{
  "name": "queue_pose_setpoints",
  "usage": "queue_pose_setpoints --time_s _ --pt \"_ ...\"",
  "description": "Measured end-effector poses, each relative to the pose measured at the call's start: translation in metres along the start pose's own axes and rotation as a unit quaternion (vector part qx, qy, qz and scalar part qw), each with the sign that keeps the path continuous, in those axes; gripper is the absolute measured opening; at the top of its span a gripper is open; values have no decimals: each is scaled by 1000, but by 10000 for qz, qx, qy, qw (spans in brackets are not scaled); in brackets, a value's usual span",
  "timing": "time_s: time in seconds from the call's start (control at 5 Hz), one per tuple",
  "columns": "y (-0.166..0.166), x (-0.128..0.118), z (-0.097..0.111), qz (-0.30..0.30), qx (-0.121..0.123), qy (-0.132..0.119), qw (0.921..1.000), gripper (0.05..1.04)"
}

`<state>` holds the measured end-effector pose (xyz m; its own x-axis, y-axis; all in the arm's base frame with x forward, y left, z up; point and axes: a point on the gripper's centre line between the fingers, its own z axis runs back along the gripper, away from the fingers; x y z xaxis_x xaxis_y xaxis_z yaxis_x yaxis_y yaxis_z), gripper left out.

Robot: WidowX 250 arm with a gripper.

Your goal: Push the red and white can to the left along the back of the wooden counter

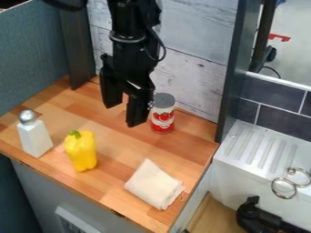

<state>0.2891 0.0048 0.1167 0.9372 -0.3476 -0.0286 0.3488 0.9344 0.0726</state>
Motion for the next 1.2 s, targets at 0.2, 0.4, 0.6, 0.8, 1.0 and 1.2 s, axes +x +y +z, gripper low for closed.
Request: queue_pose_setpoints --time_s 0.2,0.4,0.6,0.8,1.0,1.2 --pt "-2 -1 -8 -17 -58 149 9999 1003" --pt "-1 8 -8 16 -112 133 9998 1003" --pt "2 22 -3 56 -94 -134 9999 1003" --pt "1 38 -1 243 -170 -571 9979 1003" --pt "-1 55 -1 488 -365 -804 9949 1003" --pt "0 67 -3 684 -444 -943 9922 1003"
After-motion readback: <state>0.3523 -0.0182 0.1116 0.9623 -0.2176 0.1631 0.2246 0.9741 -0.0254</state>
